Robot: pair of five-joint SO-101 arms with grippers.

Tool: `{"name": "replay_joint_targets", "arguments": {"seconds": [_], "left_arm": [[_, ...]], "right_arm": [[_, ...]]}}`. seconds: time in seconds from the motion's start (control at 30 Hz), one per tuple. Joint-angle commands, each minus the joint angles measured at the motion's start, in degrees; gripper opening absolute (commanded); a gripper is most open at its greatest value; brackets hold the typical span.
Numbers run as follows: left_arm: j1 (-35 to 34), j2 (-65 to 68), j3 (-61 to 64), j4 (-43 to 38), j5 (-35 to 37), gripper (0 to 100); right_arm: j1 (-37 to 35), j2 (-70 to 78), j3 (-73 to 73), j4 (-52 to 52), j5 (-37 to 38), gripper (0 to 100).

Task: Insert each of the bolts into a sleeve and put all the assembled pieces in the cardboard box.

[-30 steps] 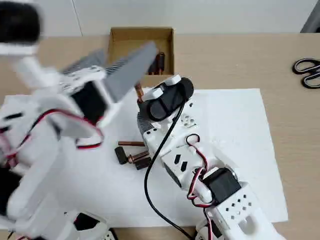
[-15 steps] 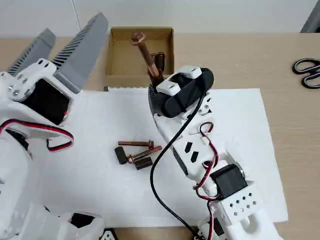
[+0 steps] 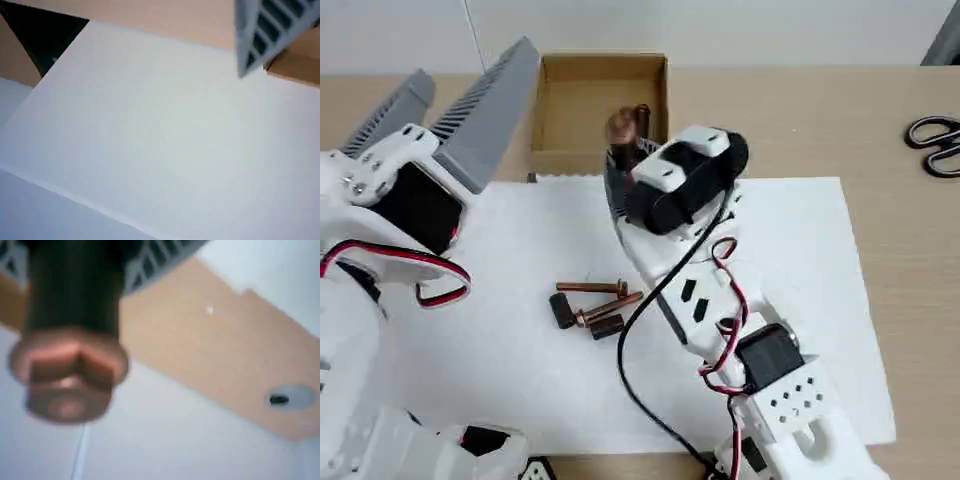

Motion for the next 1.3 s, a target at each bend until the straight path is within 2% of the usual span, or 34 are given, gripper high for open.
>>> {"name": "replay_joint_targets", "arguments": {"seconds": [0.0, 0.17, 0.27, 0.47, 0.53, 0.63, 0.67, 0.7, 0.9, 1.1, 1.27], "left_arm": [[-0.18, 0.0, 1.45, 0.26, -0.18, 33], [-0.53, -0.26, 4.0, 0.62, -0.26, 33], [-2.37, -0.35, 6.46, 2.73, -0.35, 33], [-12.66, -0.44, 13.58, 5.98, -0.44, 30], [-17.05, -0.53, 17.54, 5.98, -0.44, 22], [-24.35, -0.53, 23.52, 5.98, -0.44, 2], [-26.46, -0.53, 25.98, 5.98, -0.44, 0], [-28.13, -0.53, 28.26, 5.98, -0.44, 2], [-34.46, -0.53, 38.73, 5.98, -0.44, 1], [-36.31, -2.29, 41.01, 5.98, -0.53, 1], [-32.35, -11.43, 41.01, 5.8, -0.53, 1]], "right_arm": [[0.4, -0.66, -3.16, -1.36, -0.62, 0.2], [3.03, 1.89, -3.34, -1.8, -0.79, 0.2], [5.85, 12.0, -8.97, -2.15, -1.05, 0.2], [6.46, 42.24, -37.54, -1.71, -0.7, 0.2], [6.46, 52.79, -46.77, -1.45, -0.62, 0.2], [6.37, 69.14, -61.71, 0.84, -0.62, 0.2], [6.37, 74.59, -66.9, 1.89, -0.62, 0.2], [6.37, 79.78, -72.26, 3.03, -0.62, 0.2], [6.37, 106.68, -102.77, 11.21, -0.62, 0.2], [8.66, 126.11, -122.99, 14.29, -1.05, 0.3], [11.3, 133.23, -130.46, 14.37, -0.88, 0.5]]}}
